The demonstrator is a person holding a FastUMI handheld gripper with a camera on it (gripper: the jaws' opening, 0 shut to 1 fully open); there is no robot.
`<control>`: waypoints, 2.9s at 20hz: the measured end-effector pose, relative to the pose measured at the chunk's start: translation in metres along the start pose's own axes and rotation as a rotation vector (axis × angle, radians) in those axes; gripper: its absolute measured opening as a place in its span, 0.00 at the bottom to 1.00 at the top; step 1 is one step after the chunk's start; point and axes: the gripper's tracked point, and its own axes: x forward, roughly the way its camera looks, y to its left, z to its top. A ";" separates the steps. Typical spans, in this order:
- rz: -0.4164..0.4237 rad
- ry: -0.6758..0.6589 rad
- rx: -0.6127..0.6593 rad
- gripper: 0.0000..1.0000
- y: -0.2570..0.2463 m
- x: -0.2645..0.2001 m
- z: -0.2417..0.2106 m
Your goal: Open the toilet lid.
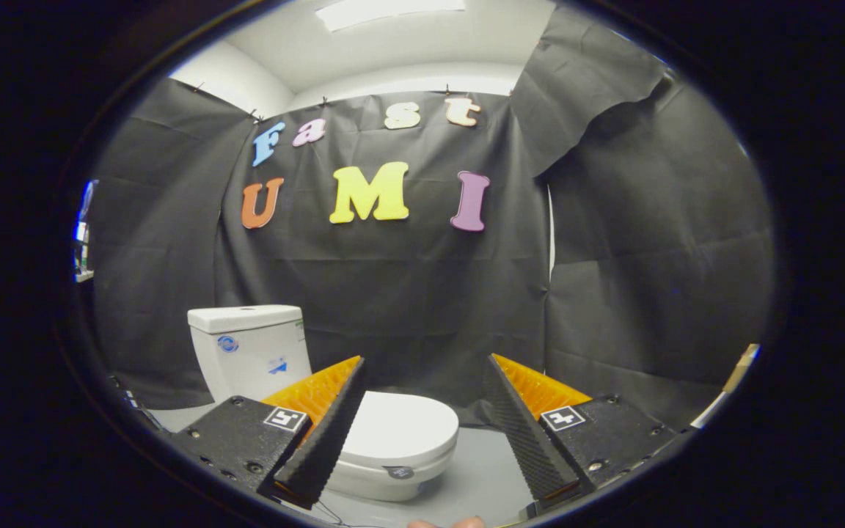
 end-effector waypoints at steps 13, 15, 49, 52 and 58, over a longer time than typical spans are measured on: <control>0.004 0.047 0.013 1.00 0.024 0.018 -0.009; 0.023 0.076 0.037 1.00 0.033 0.026 -0.017; -0.125 0.897 0.861 0.75 0.027 0.111 -0.348; -0.100 0.899 0.958 0.67 0.033 0.116 -0.346; -0.079 0.903 1.035 0.40 0.035 0.119 -0.343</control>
